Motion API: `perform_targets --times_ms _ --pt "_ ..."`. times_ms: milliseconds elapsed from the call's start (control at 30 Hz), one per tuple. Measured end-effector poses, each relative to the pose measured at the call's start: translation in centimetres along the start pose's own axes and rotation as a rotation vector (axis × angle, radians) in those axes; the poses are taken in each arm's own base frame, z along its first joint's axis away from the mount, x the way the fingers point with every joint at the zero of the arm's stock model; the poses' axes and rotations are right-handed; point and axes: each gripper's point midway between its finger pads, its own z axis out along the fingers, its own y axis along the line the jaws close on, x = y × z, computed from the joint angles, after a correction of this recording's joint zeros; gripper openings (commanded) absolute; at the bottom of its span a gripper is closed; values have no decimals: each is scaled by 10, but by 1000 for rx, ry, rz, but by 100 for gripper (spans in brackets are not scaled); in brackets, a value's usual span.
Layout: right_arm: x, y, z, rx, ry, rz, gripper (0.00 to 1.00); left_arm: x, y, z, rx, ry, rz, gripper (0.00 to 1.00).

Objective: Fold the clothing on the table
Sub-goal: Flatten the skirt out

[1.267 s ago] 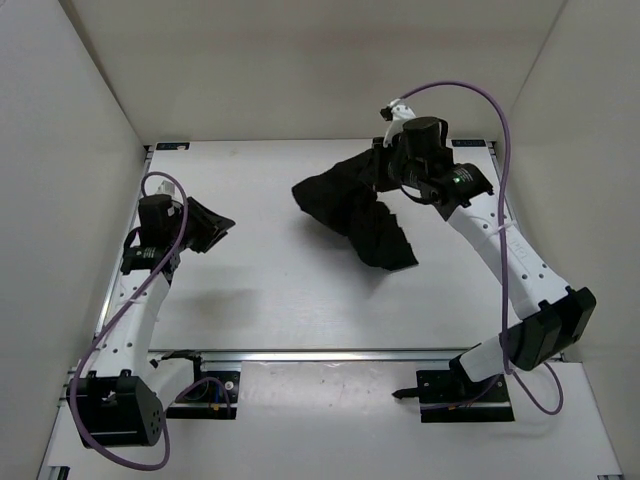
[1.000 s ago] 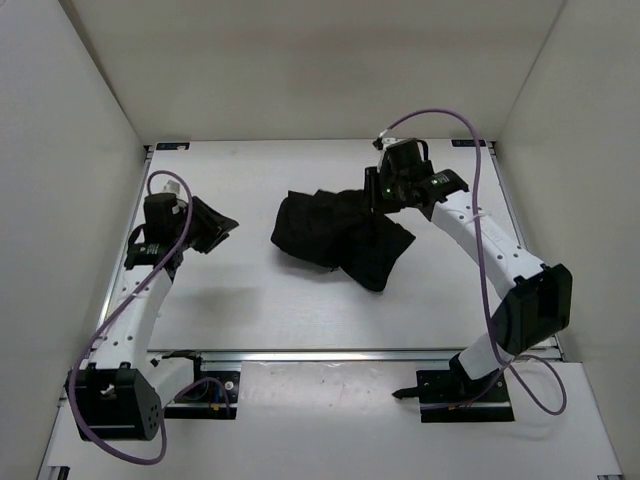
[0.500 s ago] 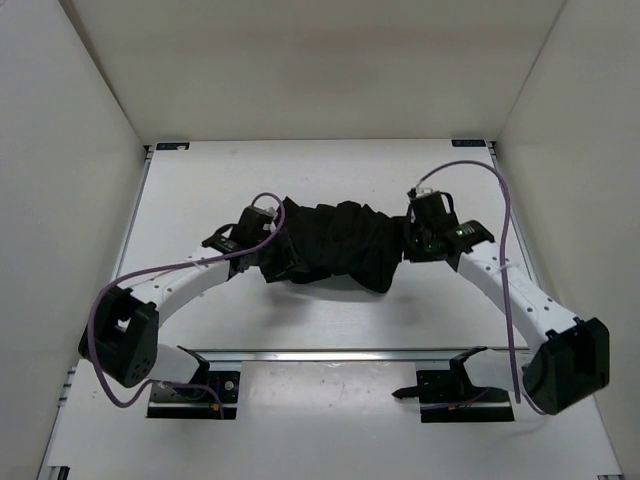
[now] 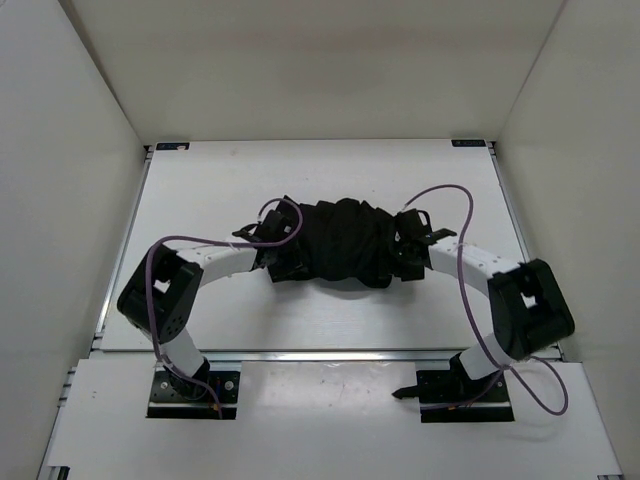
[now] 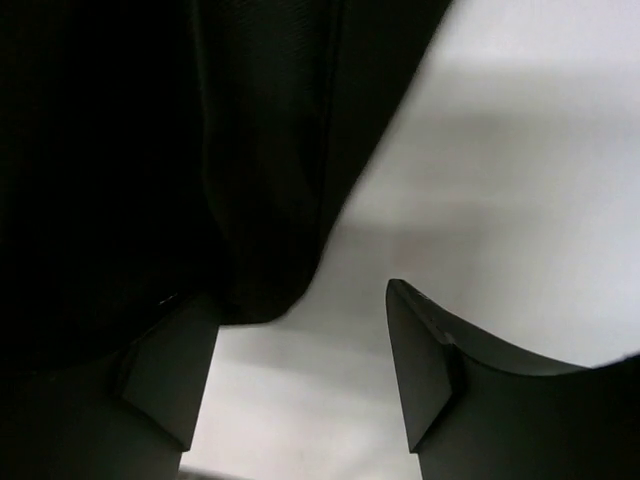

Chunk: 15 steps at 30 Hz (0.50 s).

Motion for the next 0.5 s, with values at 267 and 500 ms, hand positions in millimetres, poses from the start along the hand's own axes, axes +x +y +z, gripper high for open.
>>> perform_targets --times_ms 267,500 --pt "-38 22 32 -81 -2 -6 0 -20 -2 16 -6 -15 -2 0" --pt "-79 33 -15 -157 -104 -28 0 -62 5 -13 -7 -48 -9 0"
